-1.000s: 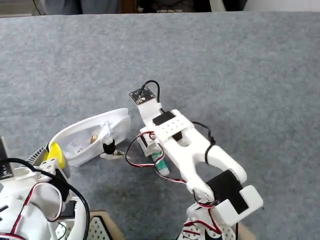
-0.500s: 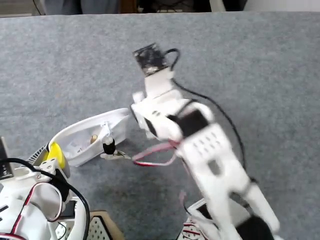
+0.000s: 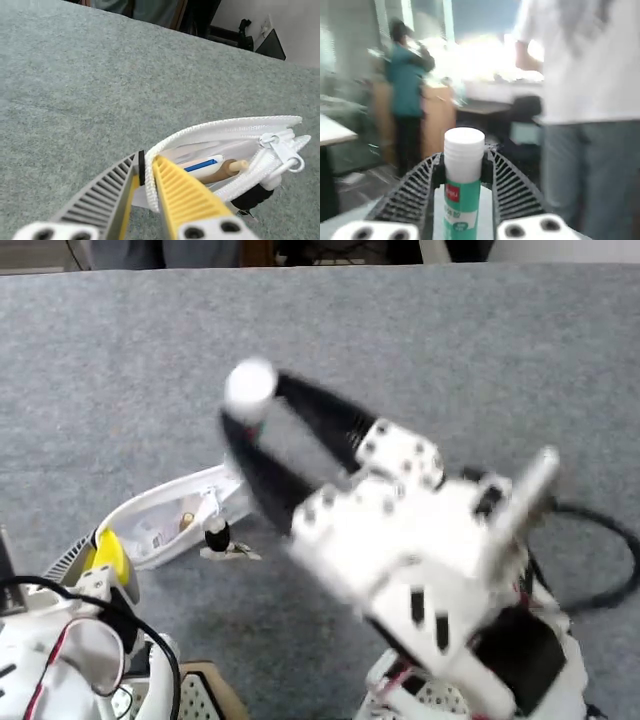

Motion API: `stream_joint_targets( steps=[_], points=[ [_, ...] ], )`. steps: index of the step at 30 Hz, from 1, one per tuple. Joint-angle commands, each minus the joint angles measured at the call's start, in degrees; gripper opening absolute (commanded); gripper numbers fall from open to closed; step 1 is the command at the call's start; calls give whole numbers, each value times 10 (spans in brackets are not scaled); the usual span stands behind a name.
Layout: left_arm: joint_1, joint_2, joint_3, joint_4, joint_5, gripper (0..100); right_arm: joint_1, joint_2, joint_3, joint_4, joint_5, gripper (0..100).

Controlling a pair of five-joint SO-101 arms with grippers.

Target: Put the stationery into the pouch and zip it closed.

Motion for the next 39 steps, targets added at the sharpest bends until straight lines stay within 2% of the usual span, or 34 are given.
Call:
stream_joint_targets(
  steps=[1,10,19,22,27,39],
  points=[
    [-1,-10,0,-24,-7,27,-64,-7,56,-55,-4,12],
    [-1,-15,4,-31,-7,27,-89,-9,214,-114,-5,12],
    [-3,-15,7,-32,-8,27,-47,-58,335,-162,-4,12],
    [-2,-15,7,-32,-8,27,-42,-63,376,-217,-1,12],
    [0,-15,4,-29,-8,27,-43,-58,353,-318,0,12],
    [10,-16,7,-32,-8,27,-41,-72,449,-318,0,12]
  ],
)
